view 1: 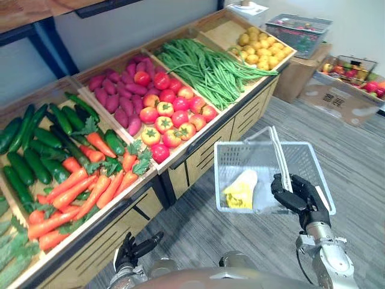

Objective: Pick vegetable in the basket

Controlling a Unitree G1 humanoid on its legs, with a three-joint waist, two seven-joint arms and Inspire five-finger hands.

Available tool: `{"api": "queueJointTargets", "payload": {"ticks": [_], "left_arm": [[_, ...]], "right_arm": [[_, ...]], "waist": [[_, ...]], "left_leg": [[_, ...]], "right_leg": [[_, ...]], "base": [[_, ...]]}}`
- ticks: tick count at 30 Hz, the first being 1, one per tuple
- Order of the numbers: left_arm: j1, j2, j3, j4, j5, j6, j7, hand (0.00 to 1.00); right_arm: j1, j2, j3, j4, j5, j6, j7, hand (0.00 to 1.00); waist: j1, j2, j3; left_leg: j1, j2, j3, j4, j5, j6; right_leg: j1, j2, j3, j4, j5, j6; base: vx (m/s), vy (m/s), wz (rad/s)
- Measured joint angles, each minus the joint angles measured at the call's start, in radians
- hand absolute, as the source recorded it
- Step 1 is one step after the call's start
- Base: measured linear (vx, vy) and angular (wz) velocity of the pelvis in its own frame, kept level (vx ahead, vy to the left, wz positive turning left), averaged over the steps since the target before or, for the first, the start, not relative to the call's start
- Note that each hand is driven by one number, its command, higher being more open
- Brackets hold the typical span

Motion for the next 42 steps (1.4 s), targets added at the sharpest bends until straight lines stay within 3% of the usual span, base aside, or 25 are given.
{"api": "queueJointTargets", "payload": {"ticks": [4,7,12,14,16,17,18,19,24,27,31,37,42], "left_arm": [[-0.002,0.01,0.0,-0.01,0.0,-0.002,0.004,1.0],[-0.005,0.016,0.002,-0.01,-0.001,-0.002,0.004,1.0],[-0.01,0.041,0.001,-0.001,-0.006,0.0,0.005,1.0],[-0.024,0.051,0.003,0.02,-0.009,0.005,0.008,1.0],[-0.031,0.061,0.001,0.036,-0.023,0.005,0.014,1.0],[-0.029,0.069,0.003,0.043,-0.029,0.005,0.015,1.0],[-0.022,0.083,0.006,0.062,-0.029,0.005,0.017,1.0],[-0.022,0.096,0.007,0.075,-0.028,0.007,0.017,1.0],[-0.033,0.137,0.058,0.098,-0.028,0.025,0.027,1.0],[-0.043,0.136,0.175,0.046,-0.083,0.026,0.06,1.0],[-0.076,0.136,0.357,-0.129,-0.214,0.016,0.152,1.0],[-0.131,0.182,0.566,-0.375,-0.288,-0.111,0.337,1.0],[-0.158,0.194,0.662,-0.436,-0.285,-0.157,0.468,1.0]], "right_arm": [[0.008,0.052,0.003,0.002,0.012,0.0,-0.017,0.0],[0.035,0.077,0.003,0.008,0.012,0.0,-0.018,0.0],[0.062,0.086,-0.007,0.133,0.01,0.002,-0.021,0.0],[0.061,0.096,-0.041,0.192,0.009,0.002,-0.034,0.0],[0.054,0.097,-0.078,0.248,0.009,0.002,-0.038,0.0],[0.043,0.093,-0.092,0.276,0.009,0.002,-0.04,0.0],[0.01,0.086,-0.094,0.315,0.009,0.002,-0.04,0.0],[-0.005,0.088,-0.093,0.334,0.009,0.002,-0.04,0.0],[-0.031,0.093,-0.091,0.384,0.001,0.002,-0.044,0.0],[-0.034,0.11,-0.089,0.384,0.001,0.002,-0.045,0.0],[-0.034,0.114,-0.075,0.384,0.001,0.001,-0.045,0.0],[-0.029,0.106,-0.057,0.391,0.0,-0.005,-0.058,0.0],[-0.02,0.105,-0.045,0.435,-0.024,-0.011,-0.058,0.0]], "waist": [[0.0,-0.029,-0.01],[-0.003,-0.051,-0.017],[-0.021,-0.097,-0.022],[-0.038,-0.098,-0.023],[-0.038,-0.097,-0.023],[-0.037,-0.092,-0.022],[-0.038,-0.089,-0.022],[-0.045,-0.091,-0.023],[-0.059,-0.115,0.0],[-0.055,-0.131,0.01],[-0.053,-0.131,0.012],[-0.057,-0.119,0.019],[-0.058,-0.121,0.017]], "left_leg": [[-0.02,0.01,0.004,-0.007,0.023,-0.024],[-0.034,0.01,0.054,-0.011,0.065,-0.021],[-0.051,0.037,0.314,-0.118,0.221,0.011],[-0.073,0.089,0.492,-0.129,0.257,0.062],[-0.066,0.129,0.642,-0.131,0.269,0.077],[-0.057,0.132,0.689,-0.148,0.316,0.073],[-0.048,0.119,0.697,-0.178,0.348,0.009],[-0.047,0.108,0.697,-0.189,0.35,0.006],[-0.048,0.059,0.66,-0.223,0.358,0.015],[-0.031,0.051,0.644,-0.239,0.361,0.02],[-0.028,0.047,0.634,-0.268,0.372,0.016],[0.011,0.044,0.643,-0.362,0.421,0.016],[0.007,0.044,0.65,-0.366,0.423,0.013]], "right_leg": [[0.007,-0.01,-0.072,0.035,-0.04,-0.024],[0.025,-0.041,-0.13,0.04,-0.052,-0.033],[0.109,-0.134,-0.314,-0.028,-0.053,-0.034],[0.155,-0.171,-0.426,-0.078,-0.042,-0.03],[0.2,-0.195,-0.479,-0.114,-0.037,-0.02],[0.213,-0.204,-0.484,-0.127,-0.027,-0.004],[0.215,-0.205,-0.467,-0.133,-0.018,0.008],[0.216,-0.209,-0.452,-0.141,-0.011,0.014],[0.27,-0.214,-0.39,-0.257,0.057,0.025],[0.302,-0.212,-0.389,-0.293,0.073,0.032],[0.318,-0.204,-0.383,-0.33,0.073,0.031],[0.309,-0.191,-0.332,-0.345,0.067,0.024],[0.301,-0.189,-0.309,-0.342,0.068,0.024]], "base": [[-0.05,-0.104,0.55],[-0.04,-0.075,0.76],[-0.04,-0.055,1.15],[-0.03,0.014,1.51],[0.03,0.088,1.05],[0.1,0.125,0.32],[0.12,0.131,0.14],[0.14,0.156,0.06],[0.11,0.168,0.3],[0.03,0.043,0.19],[-0.03,-0.01,0.06],[-0.02,-0.005,-0.07],[0.02,0.007,-0.04]]}}
